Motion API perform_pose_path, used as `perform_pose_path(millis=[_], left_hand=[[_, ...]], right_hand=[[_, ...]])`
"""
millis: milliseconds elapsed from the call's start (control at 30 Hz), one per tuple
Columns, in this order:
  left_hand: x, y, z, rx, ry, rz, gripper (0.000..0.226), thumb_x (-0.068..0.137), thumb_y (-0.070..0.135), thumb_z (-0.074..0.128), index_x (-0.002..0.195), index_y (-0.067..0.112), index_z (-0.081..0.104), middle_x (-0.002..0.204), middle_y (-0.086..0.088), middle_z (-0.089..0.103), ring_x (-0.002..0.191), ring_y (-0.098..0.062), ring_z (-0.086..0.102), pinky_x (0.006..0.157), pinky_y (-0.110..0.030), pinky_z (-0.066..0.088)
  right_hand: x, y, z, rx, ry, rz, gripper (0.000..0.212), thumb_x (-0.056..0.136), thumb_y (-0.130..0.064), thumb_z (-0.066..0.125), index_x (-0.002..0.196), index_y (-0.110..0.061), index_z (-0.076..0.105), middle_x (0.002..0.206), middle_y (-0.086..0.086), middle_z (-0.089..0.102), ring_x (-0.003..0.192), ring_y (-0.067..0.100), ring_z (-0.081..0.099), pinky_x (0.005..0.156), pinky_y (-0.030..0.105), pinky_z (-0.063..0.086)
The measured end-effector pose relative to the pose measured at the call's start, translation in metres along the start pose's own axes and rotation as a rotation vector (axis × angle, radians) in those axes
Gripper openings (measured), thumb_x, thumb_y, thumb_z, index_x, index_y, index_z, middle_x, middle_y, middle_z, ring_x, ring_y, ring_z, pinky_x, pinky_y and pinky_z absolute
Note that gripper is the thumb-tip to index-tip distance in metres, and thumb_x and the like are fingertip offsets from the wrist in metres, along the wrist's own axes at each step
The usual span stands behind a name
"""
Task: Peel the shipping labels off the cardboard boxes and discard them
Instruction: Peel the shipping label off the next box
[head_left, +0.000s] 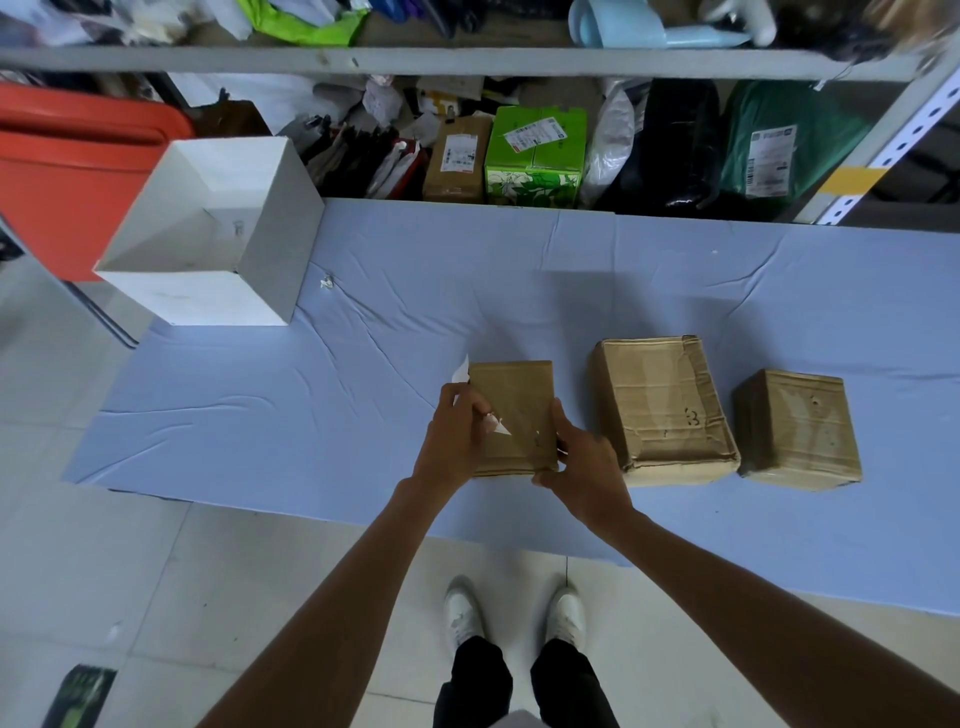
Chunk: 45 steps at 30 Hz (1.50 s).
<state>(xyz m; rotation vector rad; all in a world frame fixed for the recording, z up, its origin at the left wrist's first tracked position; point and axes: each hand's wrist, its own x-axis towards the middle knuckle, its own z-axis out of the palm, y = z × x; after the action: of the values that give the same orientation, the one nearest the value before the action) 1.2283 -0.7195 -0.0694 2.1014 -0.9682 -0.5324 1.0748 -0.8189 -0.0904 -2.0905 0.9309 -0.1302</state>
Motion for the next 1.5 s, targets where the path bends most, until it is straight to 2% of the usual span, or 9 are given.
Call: perform_pose_path(millis=[100,167,367,533,700,867,1100,1267,1500], left_hand=[[0.001,-0.001,0.002,-0.035,0.016,-0.055,0.009,0.089,0.004,0.057,0.082,0.007,0.053,0.104,0.004,0.046,0.079,0.007,0.053,0.066,-0.002,0.041],[0.001,0.000,0.002,-0.063,0.022,-0.105,0.010,0.089,0.002,0.054,0.080,0.007,0.053,0.103,0.005,0.047,0.080,0.009,0.052,0.068,-0.004,0.042],[-0.002,0.001,0.003,0.063,0.042,-0.013,0.010,0.089,0.005,0.056,0.080,0.009,0.053,0.106,-0.001,0.049,0.080,-0.012,0.055,0.073,-0.023,0.046],[-0.001,0.001,0.001,0.056,0.016,-0.025,0.011,0.089,0.006,0.057,0.081,0.012,0.053,0.107,0.001,0.048,0.080,-0.007,0.051,0.072,-0.013,0.039],[0.000,-0.002,0.000,0.041,0.002,-0.012,0.012,0.088,0.008,0.058,0.079,0.014,0.053,0.109,-0.001,0.049,0.084,-0.011,0.053,0.077,-0.017,0.042],[-0.001,0.000,-0.001,0.013,0.011,-0.020,0.008,0.087,0.006,0.058,0.080,0.008,0.055,0.113,-0.007,0.050,0.088,-0.017,0.054,0.083,-0.029,0.048],[-0.001,0.009,0.001,-0.049,0.021,-0.045,0.008,0.086,0.004,0.059,0.080,0.004,0.056,0.119,-0.010,0.051,0.095,-0.019,0.054,0.076,-0.012,0.038],[-0.001,0.010,0.000,-0.026,0.004,-0.062,0.008,0.087,0.007,0.060,0.083,0.001,0.056,0.120,-0.013,0.052,0.098,-0.023,0.055,0.081,-0.022,0.041],[0.000,0.012,-0.001,-0.018,-0.014,-0.065,0.011,0.088,0.009,0.059,0.084,-0.001,0.055,0.122,-0.013,0.051,0.098,-0.023,0.055,0.080,-0.020,0.041]], right_hand=[[0.000,0.001,0.000,0.009,-0.004,0.003,0.110,0.068,-0.012,0.082,0.151,-0.031,0.012,0.109,0.000,0.067,0.098,0.018,0.066,0.084,0.036,0.058],[0.000,0.001,0.000,0.009,-0.005,-0.002,0.110,0.068,-0.013,0.081,0.151,-0.032,0.012,0.109,0.000,0.067,0.098,0.018,0.066,0.083,0.037,0.058],[0.000,0.001,0.000,-0.041,-0.014,-0.029,0.112,0.068,-0.021,0.084,0.151,-0.029,0.010,0.114,0.002,0.066,0.101,0.021,0.066,0.086,0.040,0.057],[0.001,0.000,-0.001,-0.086,-0.012,-0.028,0.113,0.067,-0.022,0.085,0.152,-0.024,0.010,0.115,0.004,0.066,0.102,0.023,0.066,0.088,0.041,0.056],[0.001,-0.002,-0.001,-0.100,-0.009,-0.032,0.111,0.068,-0.023,0.084,0.151,-0.025,0.011,0.114,0.003,0.066,0.101,0.022,0.066,0.088,0.040,0.056],[0.001,-0.004,-0.003,-0.116,-0.015,-0.033,0.111,0.067,-0.023,0.084,0.150,-0.027,0.011,0.110,0.003,0.067,0.096,0.023,0.067,0.086,0.041,0.057],[0.001,-0.009,-0.007,-0.127,-0.026,0.001,0.111,0.069,-0.019,0.084,0.151,-0.021,0.009,0.113,0.007,0.066,0.103,0.025,0.065,0.088,0.040,0.055],[0.001,-0.011,-0.008,-0.120,-0.030,-0.006,0.110,0.070,-0.018,0.083,0.152,-0.019,0.010,0.115,0.007,0.065,0.104,0.025,0.064,0.089,0.039,0.055],[0.001,-0.013,-0.008,-0.117,-0.031,-0.001,0.109,0.070,-0.021,0.083,0.151,-0.020,0.010,0.115,0.004,0.065,0.102,0.023,0.065,0.090,0.039,0.055]])
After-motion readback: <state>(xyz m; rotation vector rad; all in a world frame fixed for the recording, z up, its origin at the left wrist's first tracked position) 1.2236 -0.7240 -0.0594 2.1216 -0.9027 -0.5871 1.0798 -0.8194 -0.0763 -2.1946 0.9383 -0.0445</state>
